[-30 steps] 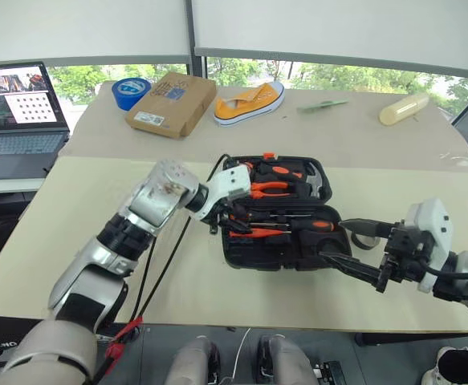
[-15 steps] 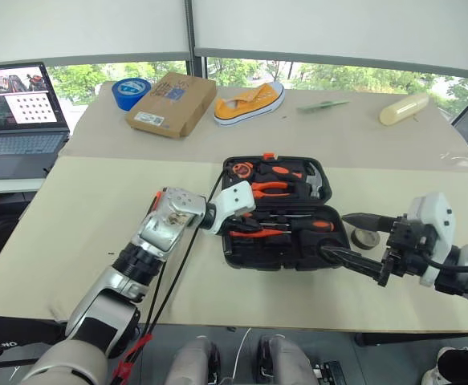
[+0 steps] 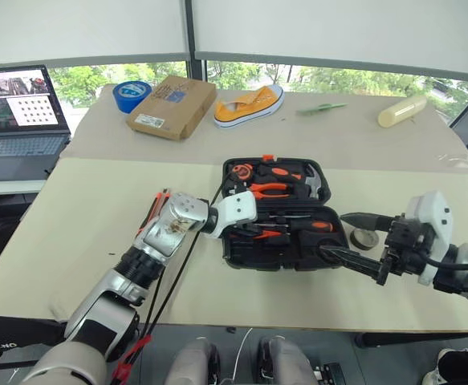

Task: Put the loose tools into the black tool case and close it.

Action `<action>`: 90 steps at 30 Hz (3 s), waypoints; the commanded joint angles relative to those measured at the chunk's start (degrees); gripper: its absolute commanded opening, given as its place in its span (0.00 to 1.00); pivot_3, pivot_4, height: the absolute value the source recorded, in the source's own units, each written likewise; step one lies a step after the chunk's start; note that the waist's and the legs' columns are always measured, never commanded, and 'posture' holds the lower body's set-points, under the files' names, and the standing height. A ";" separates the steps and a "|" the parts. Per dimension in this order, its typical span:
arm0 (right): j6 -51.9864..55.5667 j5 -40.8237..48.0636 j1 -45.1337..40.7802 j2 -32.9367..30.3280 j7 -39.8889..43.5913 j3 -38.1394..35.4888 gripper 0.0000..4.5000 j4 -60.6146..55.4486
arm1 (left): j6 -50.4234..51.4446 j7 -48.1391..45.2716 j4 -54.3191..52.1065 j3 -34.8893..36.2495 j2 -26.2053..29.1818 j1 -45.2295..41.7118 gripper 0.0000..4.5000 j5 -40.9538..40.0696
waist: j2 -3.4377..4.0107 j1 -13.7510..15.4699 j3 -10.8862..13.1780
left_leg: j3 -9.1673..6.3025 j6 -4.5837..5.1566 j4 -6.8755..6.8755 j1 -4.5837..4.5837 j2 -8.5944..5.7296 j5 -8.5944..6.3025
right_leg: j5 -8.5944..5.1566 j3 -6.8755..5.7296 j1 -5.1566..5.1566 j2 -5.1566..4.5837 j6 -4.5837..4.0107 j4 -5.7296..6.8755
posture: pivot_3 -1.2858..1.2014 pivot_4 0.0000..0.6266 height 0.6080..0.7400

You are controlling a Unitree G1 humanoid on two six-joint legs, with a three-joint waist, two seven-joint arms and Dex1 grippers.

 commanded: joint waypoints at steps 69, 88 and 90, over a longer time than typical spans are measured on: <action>1.26 1.70 -0.22 -0.94 3.25 -0.36 1.00 -2.13 | 17.18 -15.79 -15.10 -2.02 16.63 -10.85 0.38 -14.73 | -0.06 -0.51 0.07 | 0.23 -0.27 -0.13 -0.03 -0.13 0.03 | -0.03 -0.26 -0.13 0.17 0.02 -0.02 | 0.52 0.24 0.93; -1.75 -0.39 5.99 1.29 -1.58 -1.98 1.00 -5.71 | 22.86 -14.03 -8.55 -13.99 5.58 -13.23 0.38 -3.07 | -0.07 -0.07 0.07 | 0.06 -0.04 -0.05 -0.19 -0.07 -0.07 | -0.11 0.08 -0.22 0.11 0.18 -0.03 | 0.52 0.24 0.93; -1.93 -0.61 5.75 1.38 -1.94 -1.47 1.00 -5.65 | 22.75 -14.36 -7.81 -13.70 5.11 -13.64 0.49 -3.05 | -0.07 -0.05 0.07 | 0.06 -0.04 -0.05 -0.19 -0.08 -0.07 | -0.11 0.08 -0.22 0.11 0.17 -0.03 | 0.52 0.24 0.93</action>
